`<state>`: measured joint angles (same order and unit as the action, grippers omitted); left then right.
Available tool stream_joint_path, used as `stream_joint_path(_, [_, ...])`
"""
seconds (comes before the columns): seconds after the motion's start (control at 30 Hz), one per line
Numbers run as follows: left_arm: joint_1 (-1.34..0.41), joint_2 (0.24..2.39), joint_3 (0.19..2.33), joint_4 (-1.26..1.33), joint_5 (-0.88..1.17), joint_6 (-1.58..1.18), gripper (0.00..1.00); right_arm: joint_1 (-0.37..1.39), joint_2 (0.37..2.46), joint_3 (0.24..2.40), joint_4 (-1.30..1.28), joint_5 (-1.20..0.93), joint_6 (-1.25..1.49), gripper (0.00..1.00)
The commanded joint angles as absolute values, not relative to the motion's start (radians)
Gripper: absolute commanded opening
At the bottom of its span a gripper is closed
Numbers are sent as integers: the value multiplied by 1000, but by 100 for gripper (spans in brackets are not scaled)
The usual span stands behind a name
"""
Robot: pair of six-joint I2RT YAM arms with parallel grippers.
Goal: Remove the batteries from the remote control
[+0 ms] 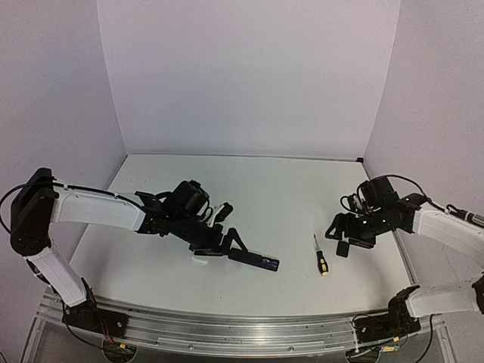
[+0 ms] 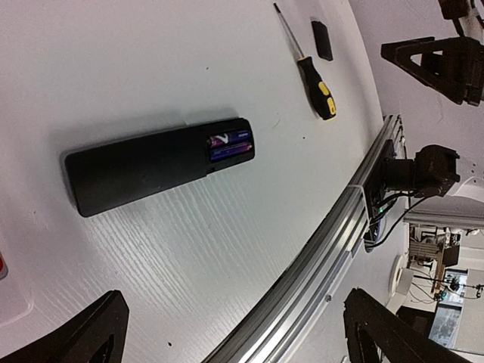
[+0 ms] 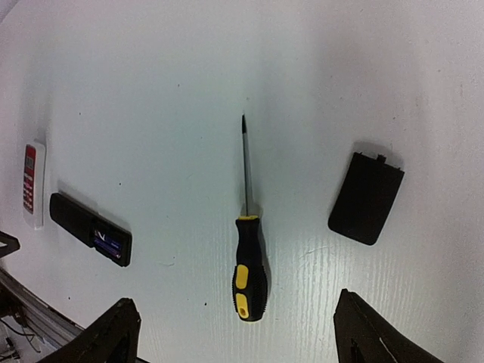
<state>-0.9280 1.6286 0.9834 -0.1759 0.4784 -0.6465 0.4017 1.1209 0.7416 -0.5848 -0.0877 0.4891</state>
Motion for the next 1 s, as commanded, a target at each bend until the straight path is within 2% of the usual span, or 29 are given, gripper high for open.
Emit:
stream_joint_path(0.0, [-956,1571,921,-83,397,-730,100,510,1219,746,-556,-51,528,83])
stream_joint_path(0.23, [-960,1517,852,-57,349,-768,100,656,1445,806,-554,233,508,72])
stream_joint_path(0.43, [-959,1486,828,-72,312,-779,100,707,1601,833,-545,268,499,56])
stream_joint_path(0.5, [-959,1474,819,-73,298,-780,100,719,1622,831,-544,262,516,43])
stream_joint_path(0.6, [-959,1458,813,-77,278,-786,100,733,1618,816,-535,256,538,18])
stream_joint_path(0.7, [-959,1443,820,-82,263,-792,100,747,1560,803,-527,258,518,1])
stream_joint_path(0.83, [-959,1425,852,-89,271,-796,100,753,1432,805,-525,238,393,0])
stream_joint_path(0.97, [-959,1416,913,-105,322,-826,100,797,1294,798,-489,103,153,0])
